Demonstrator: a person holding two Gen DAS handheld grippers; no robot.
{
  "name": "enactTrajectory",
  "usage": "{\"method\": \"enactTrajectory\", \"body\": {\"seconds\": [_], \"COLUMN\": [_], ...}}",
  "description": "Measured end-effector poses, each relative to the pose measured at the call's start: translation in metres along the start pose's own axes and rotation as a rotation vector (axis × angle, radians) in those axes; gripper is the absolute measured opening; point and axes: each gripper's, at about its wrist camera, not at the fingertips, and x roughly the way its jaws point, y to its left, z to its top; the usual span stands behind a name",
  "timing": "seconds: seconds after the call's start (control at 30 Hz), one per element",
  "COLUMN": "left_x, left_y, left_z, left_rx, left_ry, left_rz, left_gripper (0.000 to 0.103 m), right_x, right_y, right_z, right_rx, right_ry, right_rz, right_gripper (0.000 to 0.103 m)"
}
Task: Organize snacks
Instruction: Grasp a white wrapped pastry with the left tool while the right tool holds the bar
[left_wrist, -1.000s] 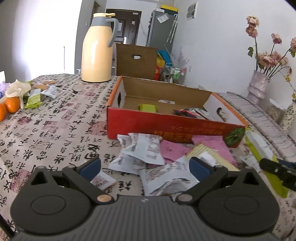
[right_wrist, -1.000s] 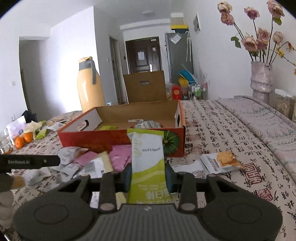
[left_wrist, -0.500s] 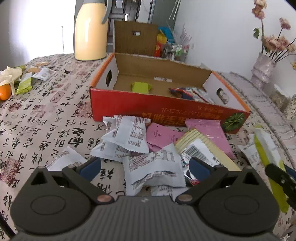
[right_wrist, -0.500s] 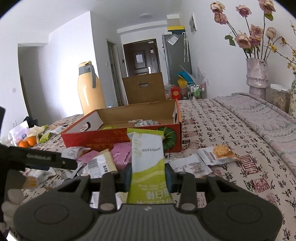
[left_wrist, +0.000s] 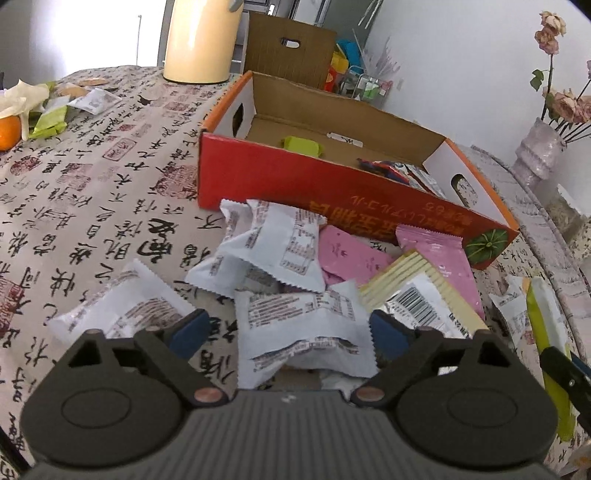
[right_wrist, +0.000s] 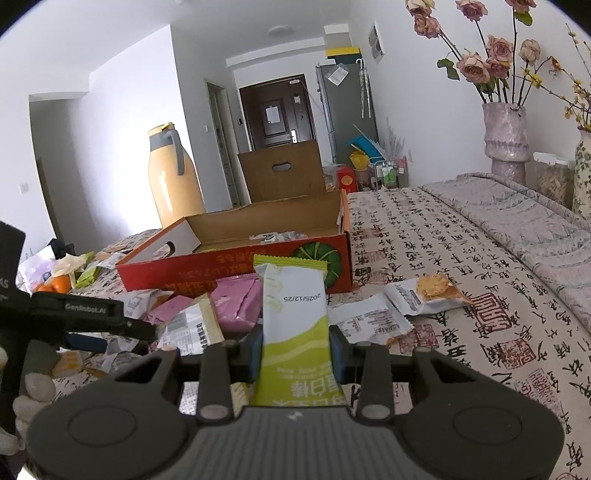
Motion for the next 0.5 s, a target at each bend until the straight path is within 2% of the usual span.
{"method": "enactTrajectory", "body": {"seconds": [0.03, 0.1, 0.17, 0.2, 0.23, 0.37, 0.5], "left_x": [-0.001, -0.004, -0.006, -0.008, -0.009, -0.014, -0.025], "left_y": [0.0, 0.002, 0.004, 0.005, 0.006, 0.008, 0.004], "left_z": [0.0, -0.002, -0.004, -0.005, -0.006, -0.01, -0.015], "left_rx": [0.005, 0.021, 0.026, 0.028, 0.033, 0.043, 0.067], "left_ry": [-0.004, -0.013, -0.019, -0.024, -0.028, -0.037, -0.062], "left_rz": [0.003, 0.009, 0.003, 0.006, 0.007, 0.011, 0.017], "left_gripper": [0.085, 0.073, 0.068, 0.056, 0.053, 0.044, 0.044], "right_x": [0.0, 0.001, 0.0, 0.0, -0.001, -0.005, -0.012], "right_y": [0.0, 0.001, 0.003, 0.003, 0.004, 0.007, 0.012], "right_z": [0.0, -0.001, -0.002, -0.002, -0.003, -0.003, -0.003], "right_rx": [0.0, 0.0, -0.003, -0.005, -0.005, -0.011, -0.02], "right_ry": [0.002, 0.003, 0.004, 0.004, 0.004, 0.0, -0.009], "right_rz": [0.002, 0.005, 0.007, 0.008, 0.008, 0.009, 0.013], "right_gripper": [0.035, 0.035, 0.035, 0.035, 0.035, 0.035, 0.035]}}
